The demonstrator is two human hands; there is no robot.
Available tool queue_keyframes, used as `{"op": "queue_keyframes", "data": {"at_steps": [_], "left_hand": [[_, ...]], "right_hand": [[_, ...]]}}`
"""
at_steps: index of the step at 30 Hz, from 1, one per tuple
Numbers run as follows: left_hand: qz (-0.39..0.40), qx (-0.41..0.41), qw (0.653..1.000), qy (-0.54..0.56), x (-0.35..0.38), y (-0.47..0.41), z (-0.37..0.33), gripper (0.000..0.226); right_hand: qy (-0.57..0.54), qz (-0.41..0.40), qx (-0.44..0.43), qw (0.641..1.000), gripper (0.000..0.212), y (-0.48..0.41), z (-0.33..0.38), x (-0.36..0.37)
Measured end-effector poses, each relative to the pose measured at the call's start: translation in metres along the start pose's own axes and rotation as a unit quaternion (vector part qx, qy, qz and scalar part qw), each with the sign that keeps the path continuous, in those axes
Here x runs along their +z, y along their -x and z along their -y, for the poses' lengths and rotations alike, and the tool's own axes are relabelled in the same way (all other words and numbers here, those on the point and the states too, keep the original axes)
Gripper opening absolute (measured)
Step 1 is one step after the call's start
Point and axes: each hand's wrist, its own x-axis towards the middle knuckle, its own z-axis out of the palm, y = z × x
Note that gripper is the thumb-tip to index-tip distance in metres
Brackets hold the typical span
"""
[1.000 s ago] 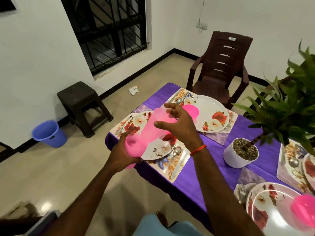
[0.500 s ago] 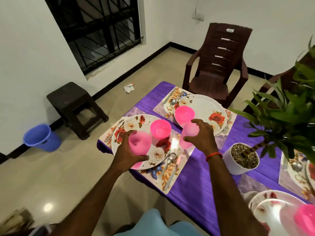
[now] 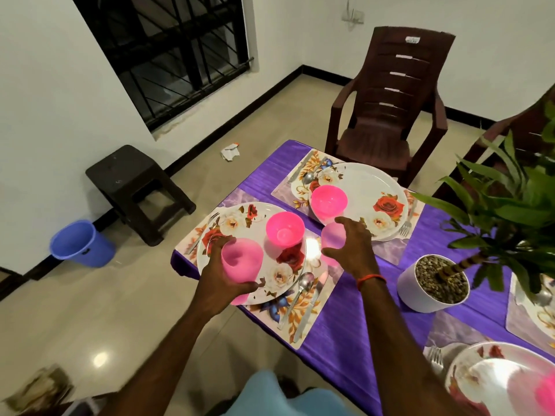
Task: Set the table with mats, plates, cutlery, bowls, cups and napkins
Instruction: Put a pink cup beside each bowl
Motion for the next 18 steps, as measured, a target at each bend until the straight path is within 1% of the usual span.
{"op": "queue_keyframes", "data": {"at_steps": [6, 9, 12, 15, 18], "left_hand": [[-0.001, -0.011, 1.000, 0.006, -0.003, 0.002, 0.003, 0.115], [0.005, -0.018, 1.000, 0.000, -0.004, 0.004, 0.003, 0.116], [0.002, -0.030, 1.000, -0.001, -0.008, 0.006, 0.003, 0.117], [-0.011, -0.045, 0.999, -0.004, -0.015, 0.007, 0.000, 0.113], [-0.024, -0.058, 0.998, -0.011, -0.023, 0.008, -0.004, 0.115]], "right_hand": [[-0.004, 0.007, 0.014, 1.000, 0.095, -0.001, -0.001, 0.004], [0.010, 0.015, 0.020, 1.000, 0.105, 0.001, -0.004, 0.007], [0.042, 0.001, 0.032, 0.999, 0.116, 0.003, -0.001, 0.007], [0.067, -0.045, 0.014, 0.997, 0.112, 0.000, 0.013, 0.000], [0.061, -0.119, -0.038, 0.990, 0.095, -0.007, 0.040, -0.007]]}}
